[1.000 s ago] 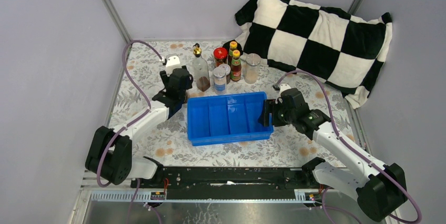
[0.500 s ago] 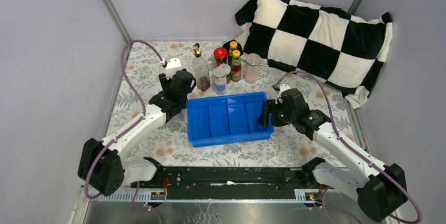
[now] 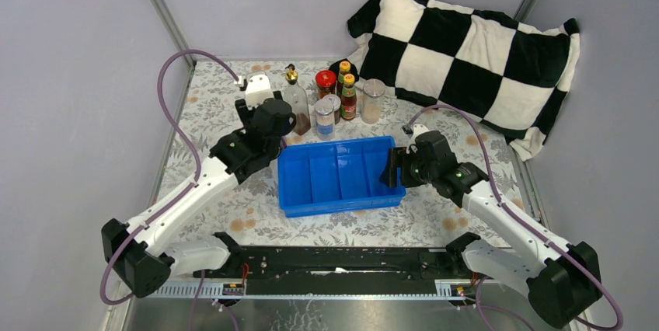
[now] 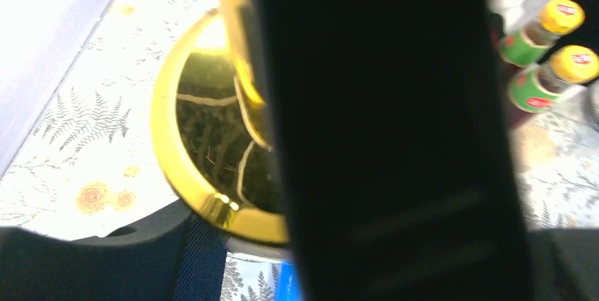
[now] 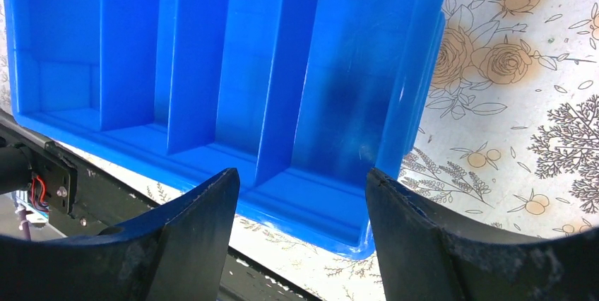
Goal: Organize the condiment bottles
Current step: Pick up the bottle from the center of the board, then place the bottle in the storage box.
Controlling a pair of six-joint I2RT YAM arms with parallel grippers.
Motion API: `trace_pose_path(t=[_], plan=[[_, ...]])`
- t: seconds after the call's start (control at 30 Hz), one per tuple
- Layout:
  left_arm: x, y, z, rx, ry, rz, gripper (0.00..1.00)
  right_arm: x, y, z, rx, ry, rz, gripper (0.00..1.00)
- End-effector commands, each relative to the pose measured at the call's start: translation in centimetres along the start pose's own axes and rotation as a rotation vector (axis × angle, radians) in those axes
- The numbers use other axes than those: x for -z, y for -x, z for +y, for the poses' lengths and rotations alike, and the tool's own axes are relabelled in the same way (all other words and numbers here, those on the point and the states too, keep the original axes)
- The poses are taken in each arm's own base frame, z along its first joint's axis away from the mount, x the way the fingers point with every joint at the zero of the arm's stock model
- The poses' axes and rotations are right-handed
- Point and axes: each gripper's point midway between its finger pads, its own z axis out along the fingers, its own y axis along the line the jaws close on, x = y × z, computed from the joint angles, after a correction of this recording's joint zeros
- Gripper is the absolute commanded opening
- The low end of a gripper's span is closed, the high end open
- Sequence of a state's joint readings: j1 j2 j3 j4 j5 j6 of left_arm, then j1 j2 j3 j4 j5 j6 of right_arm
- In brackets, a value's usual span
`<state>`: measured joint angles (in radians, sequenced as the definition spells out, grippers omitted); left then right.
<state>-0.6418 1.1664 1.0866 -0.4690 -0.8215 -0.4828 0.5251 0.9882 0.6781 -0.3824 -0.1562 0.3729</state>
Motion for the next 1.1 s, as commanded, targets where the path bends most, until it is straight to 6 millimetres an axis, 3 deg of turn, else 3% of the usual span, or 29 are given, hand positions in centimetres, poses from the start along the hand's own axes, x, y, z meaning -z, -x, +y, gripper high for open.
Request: trace_pose_path(t=[0.0, 0.2, 0.47, 0.6, 0.8, 1.07], plan=[[2.7, 2.9, -0.8, 0.062, -0.008, -0.068, 0.29, 0.3, 0.7, 1.3, -0.002, 0.057, -0.036, 0.73], [4.8, 1.7, -2.4, 0.059, -0.049, -0.039, 0.29, 0.3, 0.5, 1.5, -0.009, 0.072, -0.035, 0.73], [5.5, -2.7, -4.6, 0.045, -0.077, 0.01, 0.3, 0.2, -0.1, 1.4, -0.016, 0.083, -0.033, 0.72], [5.3, -4.5, -5.3, 0.027, -0.062, 0.016, 0.3, 0.1, -0.4, 1.3, -0.015, 0.082, -0.03, 0.72], [4.1, -6.8, -4.8, 0.015, -0.003, -0.016, 0.3, -0.2, -0.9, 0.9, -0.01, 0.072, -0.018, 0.72], [2.7, -7.1, -4.1, -0.003, 0.022, -0.101, 0.31, -0.9, -1.3, 0.7, -0.011, 0.072, -0.004, 0.72]])
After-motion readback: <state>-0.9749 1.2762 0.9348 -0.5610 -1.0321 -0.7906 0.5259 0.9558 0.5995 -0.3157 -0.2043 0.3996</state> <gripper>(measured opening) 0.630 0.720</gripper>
